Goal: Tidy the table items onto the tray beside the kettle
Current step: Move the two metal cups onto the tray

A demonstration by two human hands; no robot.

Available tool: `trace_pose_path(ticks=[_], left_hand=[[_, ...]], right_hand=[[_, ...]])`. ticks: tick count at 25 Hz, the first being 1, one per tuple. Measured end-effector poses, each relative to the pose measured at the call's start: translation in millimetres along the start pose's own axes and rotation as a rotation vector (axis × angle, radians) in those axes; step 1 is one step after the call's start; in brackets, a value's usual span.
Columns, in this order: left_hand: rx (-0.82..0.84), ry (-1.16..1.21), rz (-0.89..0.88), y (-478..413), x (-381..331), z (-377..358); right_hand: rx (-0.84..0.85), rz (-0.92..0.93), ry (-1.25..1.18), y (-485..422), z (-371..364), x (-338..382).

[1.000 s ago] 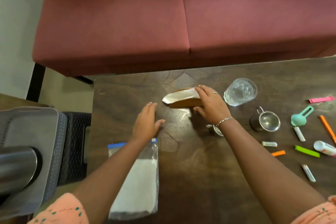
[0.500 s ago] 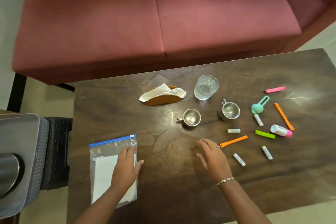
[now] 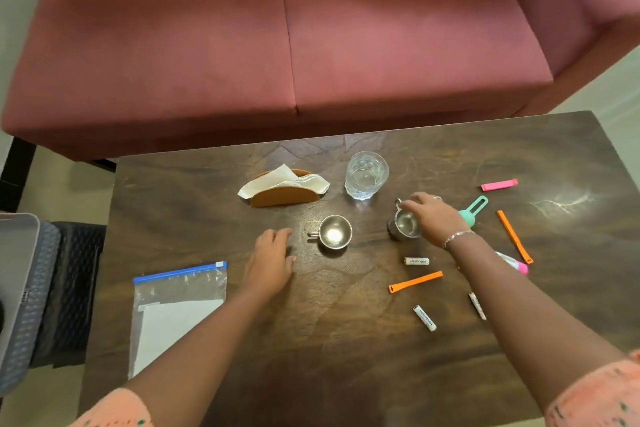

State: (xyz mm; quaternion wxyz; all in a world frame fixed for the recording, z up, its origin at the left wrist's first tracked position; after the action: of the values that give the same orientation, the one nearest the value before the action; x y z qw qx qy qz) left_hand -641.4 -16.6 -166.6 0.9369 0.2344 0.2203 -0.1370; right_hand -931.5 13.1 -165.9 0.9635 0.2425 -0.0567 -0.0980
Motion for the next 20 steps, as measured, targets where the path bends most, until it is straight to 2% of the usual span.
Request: trace_pose_path(ticks=[5,9,13,15,20], left_hand=[[0.22,-0.044,-0.039,-30,-21,-33],[0.333,-0.104,-0.047,-39,-25,-48],[0.333,-0.064,0.029,-40,-21,-50],[0.329,0.019,0.079,-40,-21,-52],[0.459,0.538,0.347,-19,-10,-81]], right_hand=[[0.206,0.012,0.21,-34,-27,2],[0.217,-0.15,0.146,-36,-33,-19],[0.172,-0.286,-0.011,-19,-43,-39],[0.129,-0.338,-0.102,-10,-47,-44],[0.099,-0.365,-0.226,7,-56,-49]])
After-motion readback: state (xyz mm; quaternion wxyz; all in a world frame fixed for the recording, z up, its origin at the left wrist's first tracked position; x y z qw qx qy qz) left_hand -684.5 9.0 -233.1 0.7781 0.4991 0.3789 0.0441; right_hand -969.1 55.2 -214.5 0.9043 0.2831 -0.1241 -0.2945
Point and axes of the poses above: each hand's wrist, its own y-axis away from the middle knuckle, its own z-axis out of the back of the hand, x = y × z, the point moved 10 cm from there along -y, towards the middle knuckle, and after that the axes turned 4 degrees about -z, right-handed, at the moved point
